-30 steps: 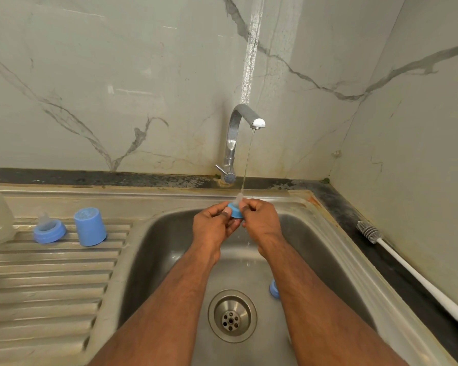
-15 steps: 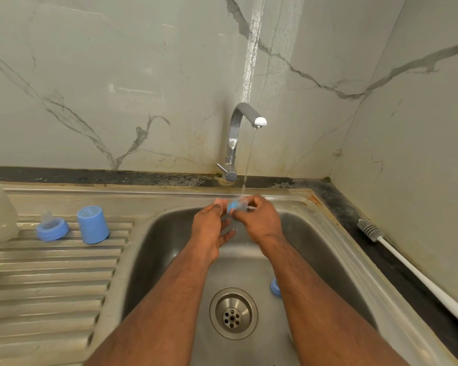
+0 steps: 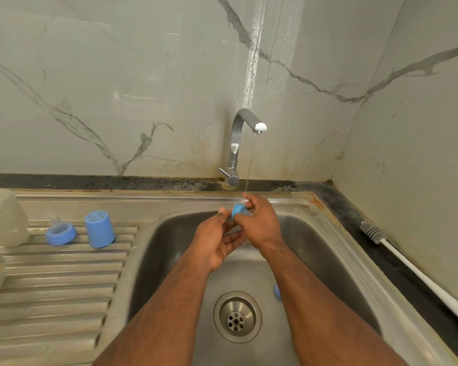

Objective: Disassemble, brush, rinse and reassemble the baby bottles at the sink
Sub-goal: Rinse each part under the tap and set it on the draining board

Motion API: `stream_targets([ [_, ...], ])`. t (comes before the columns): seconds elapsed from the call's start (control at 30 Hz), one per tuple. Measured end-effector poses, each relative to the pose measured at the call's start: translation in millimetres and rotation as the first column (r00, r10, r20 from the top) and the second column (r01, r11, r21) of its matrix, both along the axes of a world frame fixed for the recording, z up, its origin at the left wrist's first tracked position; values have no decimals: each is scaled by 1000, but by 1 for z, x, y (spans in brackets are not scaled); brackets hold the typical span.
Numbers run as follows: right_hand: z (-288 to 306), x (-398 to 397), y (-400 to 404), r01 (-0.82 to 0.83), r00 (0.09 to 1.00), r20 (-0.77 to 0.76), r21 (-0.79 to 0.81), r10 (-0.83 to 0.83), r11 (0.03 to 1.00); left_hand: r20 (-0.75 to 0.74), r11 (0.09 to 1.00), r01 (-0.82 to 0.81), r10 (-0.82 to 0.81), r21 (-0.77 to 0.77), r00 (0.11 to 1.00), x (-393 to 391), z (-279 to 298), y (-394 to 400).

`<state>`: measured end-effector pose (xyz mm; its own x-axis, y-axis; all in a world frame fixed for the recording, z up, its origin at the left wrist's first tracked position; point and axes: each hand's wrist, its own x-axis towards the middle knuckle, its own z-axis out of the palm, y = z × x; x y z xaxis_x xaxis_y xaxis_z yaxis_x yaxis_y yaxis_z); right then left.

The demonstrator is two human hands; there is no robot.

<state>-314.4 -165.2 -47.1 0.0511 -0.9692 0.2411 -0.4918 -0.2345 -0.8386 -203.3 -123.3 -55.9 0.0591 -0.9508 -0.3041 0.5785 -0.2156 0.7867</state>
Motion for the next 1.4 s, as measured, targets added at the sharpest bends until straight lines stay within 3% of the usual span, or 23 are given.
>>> stream_targets([
  [0.2,-4,-5,-1,-71,995,73,103,64,992,1,998,-47,47,-53,999,-4,-1,-4],
  [0.33,0,-3,0,20,996,92,37,-23,999,-56,990,-132,128,-58,990,-2,1,-7],
  [0.47,1,-2,3,-24,998,65,39,21,999,-11,995,-91,90,-44,996,-3,0,-8],
  [0.63,1,0,3,1,1000,22,-13,-1,1000,-23,986,-160,159,-48,987,0,-2,-10],
  [0.73,3,1,2,74,997,34,-113,-71,991,16,985,-172,172,-10,985,3,-5,-10],
  [0.83,-1,0,0,47,992,-116,-92,-57,995,-4,984,-180,180,-7,984,1,-6,-11],
  [0.93,-1,-1,-2,95,994,-30,-163,-101,982,-1,983,-181,181,0,983,1,-6,-12],
  [1.03,-1,-1,0,48,990,-129,-88,-60,995,-21,984,-179,179,1,984,1,-6,-13],
  [1.13,-2,-1,-2,89,993,-64,-150,-100,985,-12,984,-176,176,0,984,2,-5,-11],
  [1.23,-4,-1,-2,52,987,-145,-82,-63,995,-17,986,-168,168,-8,986,-1,-3,-10],
  [1.33,-4,-2,-5,77,996,-23,-124,-81,989,-14,986,-169,169,-1,986,1,-4,-10],
  [1.4,-3,-2,-2,30,999,-37,-62,-32,998,-11,991,-132,132,-15,991,-1,-1,-8],
])
